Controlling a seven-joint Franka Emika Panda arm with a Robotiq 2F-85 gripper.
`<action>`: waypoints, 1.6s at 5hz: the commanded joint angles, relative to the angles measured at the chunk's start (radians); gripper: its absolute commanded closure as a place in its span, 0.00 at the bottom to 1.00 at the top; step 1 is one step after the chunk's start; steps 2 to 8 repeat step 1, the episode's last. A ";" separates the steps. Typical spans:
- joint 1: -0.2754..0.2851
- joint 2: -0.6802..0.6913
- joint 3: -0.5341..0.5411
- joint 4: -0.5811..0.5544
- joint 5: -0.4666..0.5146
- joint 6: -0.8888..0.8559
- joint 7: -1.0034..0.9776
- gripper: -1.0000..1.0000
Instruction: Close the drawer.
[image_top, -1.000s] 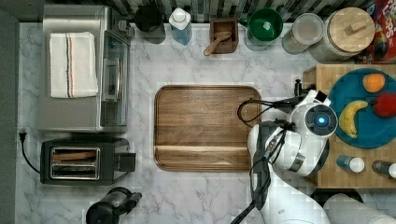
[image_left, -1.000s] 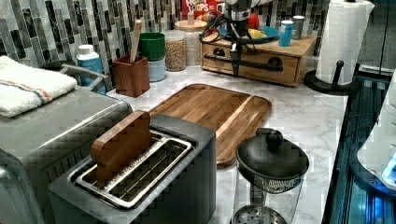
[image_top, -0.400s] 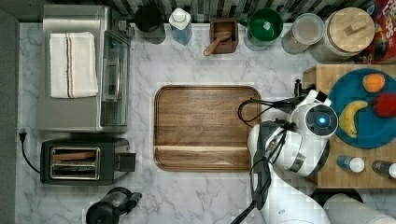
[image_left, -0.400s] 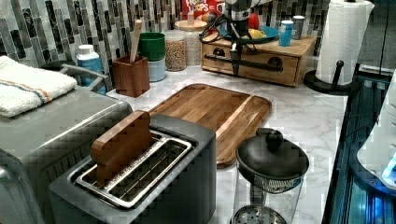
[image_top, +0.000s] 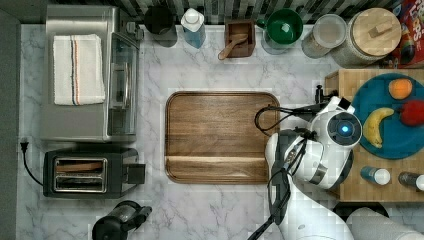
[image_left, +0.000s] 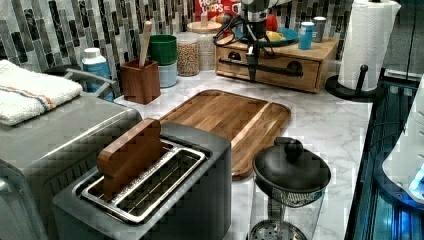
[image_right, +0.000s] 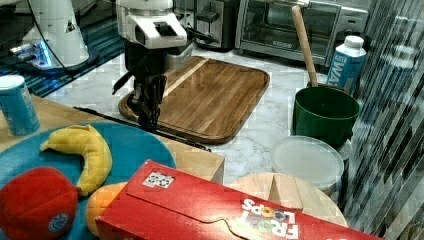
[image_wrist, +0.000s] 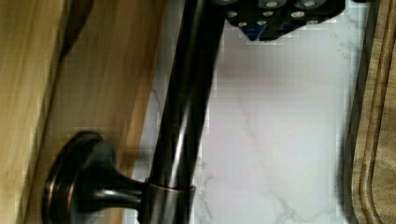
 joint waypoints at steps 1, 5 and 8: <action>-0.063 -0.023 -0.070 0.145 -0.009 -0.002 -0.003 1.00; -0.063 -0.023 -0.070 0.145 -0.009 -0.002 -0.003 1.00; -0.063 -0.023 -0.070 0.145 -0.009 -0.002 -0.003 1.00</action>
